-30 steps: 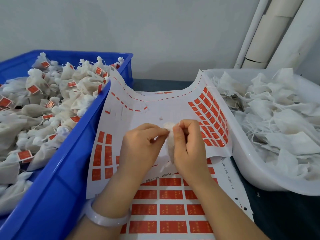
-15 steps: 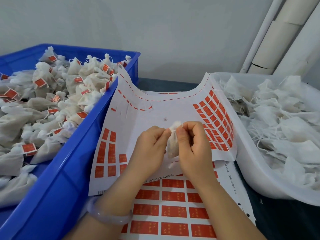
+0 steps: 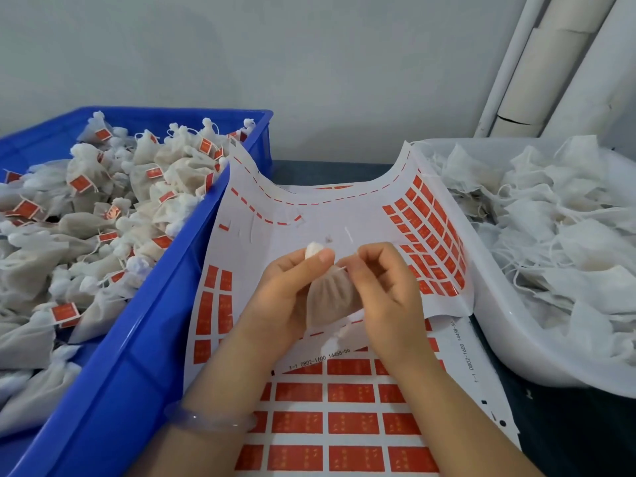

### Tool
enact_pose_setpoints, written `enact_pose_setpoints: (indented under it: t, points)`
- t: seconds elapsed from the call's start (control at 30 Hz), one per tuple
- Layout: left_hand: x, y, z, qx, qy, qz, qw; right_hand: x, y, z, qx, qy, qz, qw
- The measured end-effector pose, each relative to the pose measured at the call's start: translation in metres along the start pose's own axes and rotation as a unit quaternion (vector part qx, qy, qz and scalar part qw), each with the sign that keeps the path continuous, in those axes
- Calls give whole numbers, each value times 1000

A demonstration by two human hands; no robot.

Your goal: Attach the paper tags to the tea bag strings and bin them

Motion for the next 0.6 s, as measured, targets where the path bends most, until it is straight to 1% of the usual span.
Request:
enact_pose_setpoints:
  t: [0.07,0.17,0.23,0.33,0.4,0.5,0.57,0.6]
  points:
    - [1,-2,1,32,-2,-5,999,4,4,-9,39,25,29,999]
    - [3,-8,2,104,0,-19,994,6,2,-8,46,1,32,998]
    - [3,-10,2,126,0,-18,992,5,4,-8,41,1,38,998]
    - [2,-10,1,129,3,-9,992,6,11,-11,43,21,67,997]
    - [2,-10,-3,119,32,-1,992,5,16,-9,47,18,92,995]
    - [2,-7,-14,104,99,11,990,4,20,-7,33,13,112,993]
    - [1,-6,-18,99,116,8,988,3,22,-6,28,15,119,992]
    - [2,-7,-18,100,110,3,989,4,23,-6,29,17,121,992]
Point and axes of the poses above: each hand's wrist, its own x-axis towards the middle knuckle, its own z-axis out of the palm, y = z × x, the point moved 8 cm from there along x, towards the middle knuckle, and after that the axes turned 8 degrees about x, right-handed, at the moved point
